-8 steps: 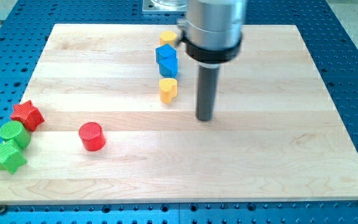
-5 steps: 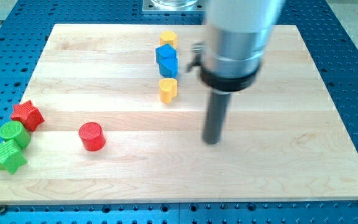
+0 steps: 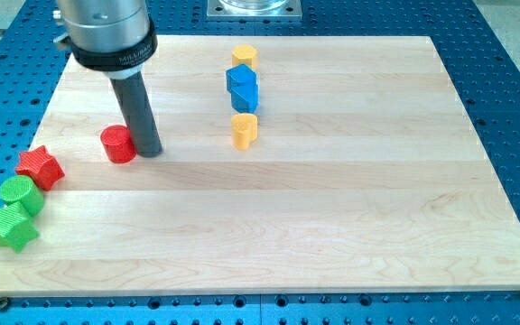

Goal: Place the red circle above the red star

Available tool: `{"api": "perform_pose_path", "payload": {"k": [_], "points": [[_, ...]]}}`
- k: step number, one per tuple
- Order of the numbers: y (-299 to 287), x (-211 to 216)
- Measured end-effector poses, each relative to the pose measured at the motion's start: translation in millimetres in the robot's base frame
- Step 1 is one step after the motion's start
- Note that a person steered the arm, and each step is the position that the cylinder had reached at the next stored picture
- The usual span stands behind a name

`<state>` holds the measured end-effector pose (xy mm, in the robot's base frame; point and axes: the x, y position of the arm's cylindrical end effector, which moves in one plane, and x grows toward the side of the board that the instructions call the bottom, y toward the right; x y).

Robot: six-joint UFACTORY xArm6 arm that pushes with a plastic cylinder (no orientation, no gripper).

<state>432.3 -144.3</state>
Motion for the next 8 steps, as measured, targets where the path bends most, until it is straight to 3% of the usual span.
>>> {"api": "perform_pose_path", "payload": {"k": [2,4,5,6,8], "points": [[-13.2,25.1],[-93.7,-5.9],[-60.5,-38.9],[-82.9,-82.6],[-114.7,-61.5]]}}
